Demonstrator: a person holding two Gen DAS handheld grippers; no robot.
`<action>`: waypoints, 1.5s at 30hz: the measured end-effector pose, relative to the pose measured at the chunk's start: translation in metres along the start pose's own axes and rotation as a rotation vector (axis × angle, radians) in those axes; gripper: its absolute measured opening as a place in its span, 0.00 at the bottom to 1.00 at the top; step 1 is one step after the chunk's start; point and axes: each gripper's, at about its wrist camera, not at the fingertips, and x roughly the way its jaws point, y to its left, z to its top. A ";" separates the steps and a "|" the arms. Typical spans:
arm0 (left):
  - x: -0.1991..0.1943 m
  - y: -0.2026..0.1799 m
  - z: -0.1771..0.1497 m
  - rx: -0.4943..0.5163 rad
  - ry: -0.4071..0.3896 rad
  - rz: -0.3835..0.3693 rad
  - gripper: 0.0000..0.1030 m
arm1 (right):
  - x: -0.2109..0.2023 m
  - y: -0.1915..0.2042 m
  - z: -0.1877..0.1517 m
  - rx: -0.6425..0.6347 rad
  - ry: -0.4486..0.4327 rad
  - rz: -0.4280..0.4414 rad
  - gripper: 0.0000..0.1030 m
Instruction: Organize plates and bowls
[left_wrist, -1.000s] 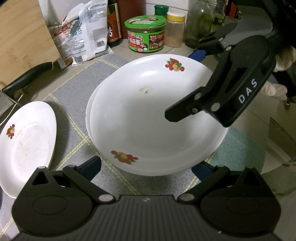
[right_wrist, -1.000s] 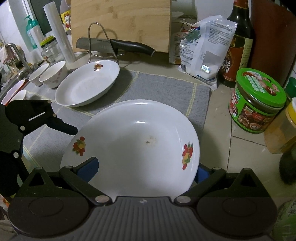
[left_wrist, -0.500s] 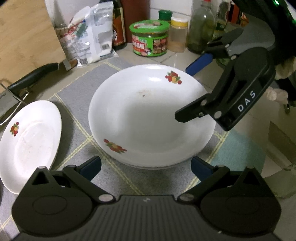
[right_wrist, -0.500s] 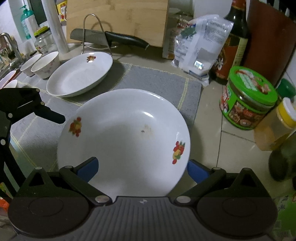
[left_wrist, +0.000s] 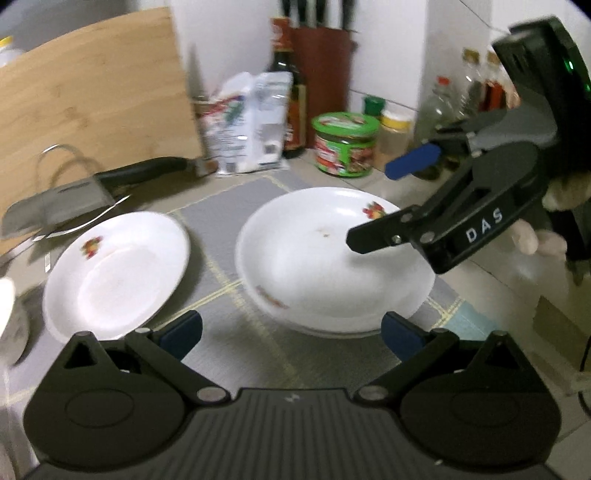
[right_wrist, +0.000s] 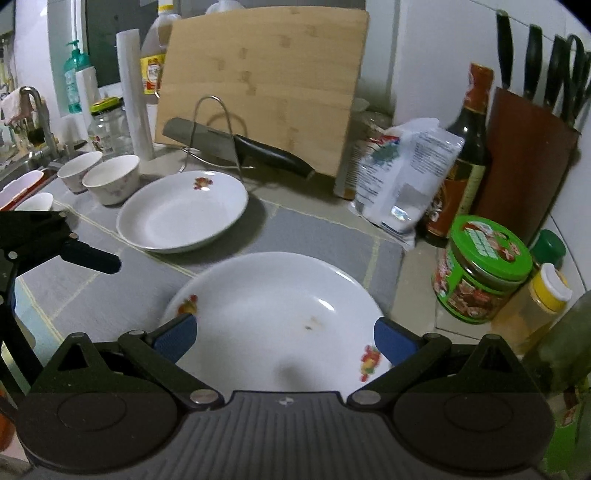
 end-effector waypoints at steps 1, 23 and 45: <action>-0.005 0.004 -0.003 -0.018 -0.009 0.009 0.99 | -0.001 0.005 0.000 -0.003 -0.014 -0.009 1.00; -0.108 0.100 -0.091 -0.229 -0.139 0.246 0.99 | 0.005 0.163 0.025 0.040 -0.019 -0.024 1.00; -0.049 0.111 -0.069 -0.384 -0.066 0.379 0.99 | 0.088 0.089 0.073 0.005 0.026 0.118 1.00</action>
